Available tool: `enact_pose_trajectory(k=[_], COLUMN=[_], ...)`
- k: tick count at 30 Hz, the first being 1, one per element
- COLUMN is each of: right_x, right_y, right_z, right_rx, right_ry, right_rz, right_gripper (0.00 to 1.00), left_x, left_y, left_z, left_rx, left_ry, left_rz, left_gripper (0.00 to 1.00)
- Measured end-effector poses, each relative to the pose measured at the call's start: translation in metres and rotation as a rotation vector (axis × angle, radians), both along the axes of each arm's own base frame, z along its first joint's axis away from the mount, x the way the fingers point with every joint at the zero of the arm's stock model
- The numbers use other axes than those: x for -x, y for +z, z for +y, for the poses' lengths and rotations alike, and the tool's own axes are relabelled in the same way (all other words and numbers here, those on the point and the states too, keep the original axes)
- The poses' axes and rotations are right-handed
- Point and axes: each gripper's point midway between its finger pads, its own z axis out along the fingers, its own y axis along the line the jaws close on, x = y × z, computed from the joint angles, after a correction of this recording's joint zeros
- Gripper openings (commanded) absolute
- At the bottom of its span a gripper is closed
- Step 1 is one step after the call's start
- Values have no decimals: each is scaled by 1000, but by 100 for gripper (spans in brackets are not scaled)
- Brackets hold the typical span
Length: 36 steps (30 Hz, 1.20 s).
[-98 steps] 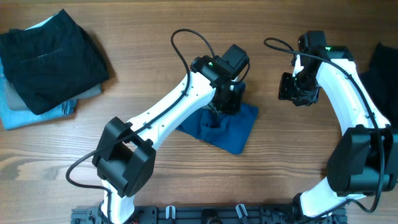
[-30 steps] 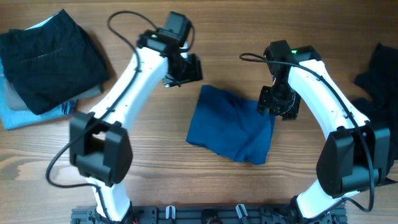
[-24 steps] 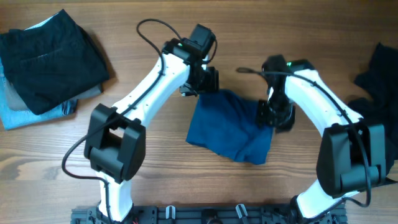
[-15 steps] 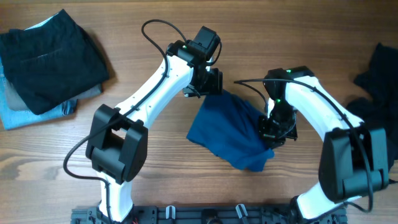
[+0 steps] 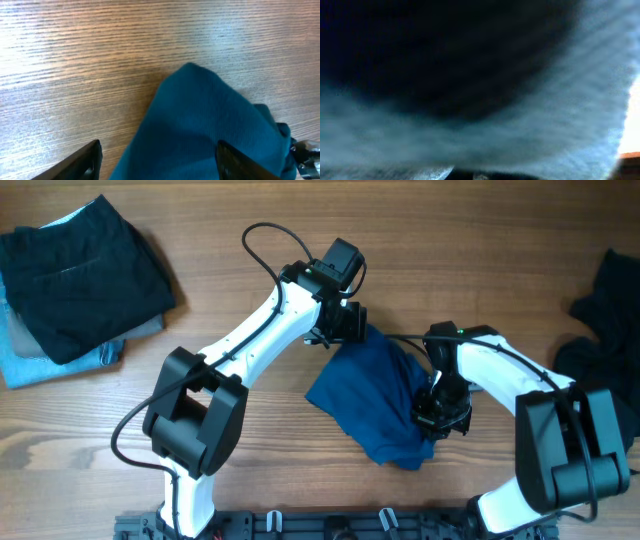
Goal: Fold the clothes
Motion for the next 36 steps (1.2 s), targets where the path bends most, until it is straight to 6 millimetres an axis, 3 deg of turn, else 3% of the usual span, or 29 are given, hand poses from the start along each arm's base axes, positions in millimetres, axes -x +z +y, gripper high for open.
enact_pose_trajectory(k=[8,13,15,18,19,23,27,28,30,34,36], right_x=[-7,-26,-62,-153,-168,-184,-179,-179,-184,-234,-249], right_y=[-4,-7,-7,4,6,20,31,33,42,89,105], right_z=[1,-1,-1,-13,-20,-39,-44,-44,-45,-40,-36], right_rx=[34,26,-16,-1,27,106,126,129,130,133,123], right_ry=[-107,-134,-132,-76,-51,98,150,158,184,240,269], right_rz=[-49,-145,-296,-639,-683,-713,-666,-659,-671,-880,-957], right_gripper=[10,15,15,14,15,22,29,39,46,52,53], left_x=[2,39,51,56,55,53,43,41,39,35,31], left_y=[-28,-38,-38,-37,-37,-33,-5,5,16,17,18], left_z=[2,29,46,61,61,57,60,60,61,60,56], left_rx=[-35,-155,-221,-259,-253,-224,-201,-187,-173,-164,-150], left_ry=[0,4,37,127,157,265,312,319,327,328,329], left_rz=[52,210,268,319,329,343,251,224,194,179,162], left_gripper=[76,74,74,74,74,76,78,78,78,83,84])
